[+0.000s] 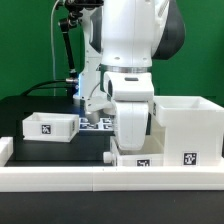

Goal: Assemble drawer

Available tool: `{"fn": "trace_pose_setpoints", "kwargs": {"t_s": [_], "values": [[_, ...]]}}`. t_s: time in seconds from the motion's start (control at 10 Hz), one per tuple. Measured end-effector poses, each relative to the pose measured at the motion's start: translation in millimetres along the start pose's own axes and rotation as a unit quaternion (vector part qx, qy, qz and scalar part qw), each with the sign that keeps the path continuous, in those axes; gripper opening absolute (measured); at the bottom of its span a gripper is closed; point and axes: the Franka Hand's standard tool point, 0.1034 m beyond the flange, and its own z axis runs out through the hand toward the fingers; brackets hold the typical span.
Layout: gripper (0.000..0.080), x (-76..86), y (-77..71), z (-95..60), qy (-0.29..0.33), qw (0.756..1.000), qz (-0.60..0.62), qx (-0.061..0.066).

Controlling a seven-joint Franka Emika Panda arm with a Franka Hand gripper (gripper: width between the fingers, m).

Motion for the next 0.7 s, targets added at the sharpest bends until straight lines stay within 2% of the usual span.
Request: {"fn": "trace_pose_setpoints", "kwargs": {"t_s": [0.3, 0.5, 0.6, 0.7], "values": [[0.0042, 10.4, 0.6, -0.1, -0.004, 1.000, 0.004, -0.002], [0.0042, 10.6, 0.7, -0.2, -0.004, 1.000, 0.009, -0.002], [0.0114, 10.3, 0.5, -0.1, -0.004, 1.000, 0.010, -0.002], [0.0114, 9.7, 0.2, 0.1, -0.004, 1.000, 0.010, -0.002]]}}
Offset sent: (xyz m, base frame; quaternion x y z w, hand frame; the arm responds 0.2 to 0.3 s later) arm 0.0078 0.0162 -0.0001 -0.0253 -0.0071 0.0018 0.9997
